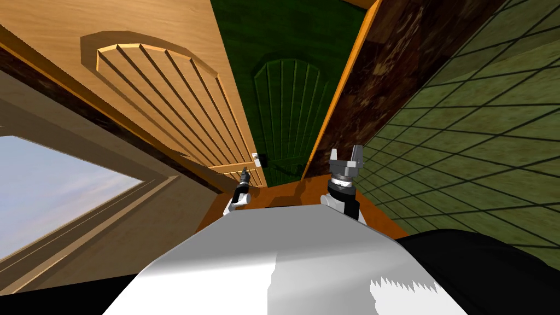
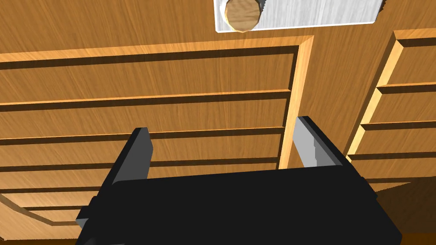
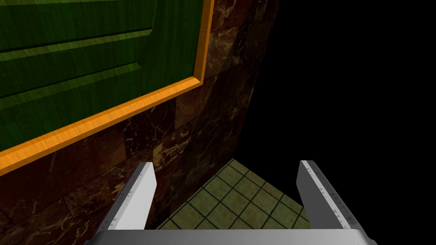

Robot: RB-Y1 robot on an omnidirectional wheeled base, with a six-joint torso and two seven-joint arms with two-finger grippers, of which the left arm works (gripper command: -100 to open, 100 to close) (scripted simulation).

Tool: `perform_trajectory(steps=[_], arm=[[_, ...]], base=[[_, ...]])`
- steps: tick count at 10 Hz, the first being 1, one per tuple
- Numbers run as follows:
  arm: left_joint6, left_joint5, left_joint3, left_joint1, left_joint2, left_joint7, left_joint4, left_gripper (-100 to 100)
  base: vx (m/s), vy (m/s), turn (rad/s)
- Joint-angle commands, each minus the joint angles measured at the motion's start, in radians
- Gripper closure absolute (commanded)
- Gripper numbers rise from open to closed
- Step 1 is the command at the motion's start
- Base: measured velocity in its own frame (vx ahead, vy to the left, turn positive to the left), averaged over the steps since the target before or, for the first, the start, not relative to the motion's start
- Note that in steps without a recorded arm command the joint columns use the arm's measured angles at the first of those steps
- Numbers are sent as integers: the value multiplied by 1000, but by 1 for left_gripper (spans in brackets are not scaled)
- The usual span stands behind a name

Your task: Pull the door open

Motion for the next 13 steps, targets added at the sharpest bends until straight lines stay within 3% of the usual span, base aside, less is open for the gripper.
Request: perform_trajectory(steps=[1, 4, 6, 13], arm=[[1, 7, -1, -12, 0, -5, 30, -100], [13, 21, -2, -36, -3, -15, 74, -100], [11, 18, -1, -35, -3, -14, 69, -100], [8, 18, 1, -42, -1, -14, 80, -100]], base=[[155, 18, -85], [159, 27, -93], [21, 13, -4], [-199, 8, 2]])
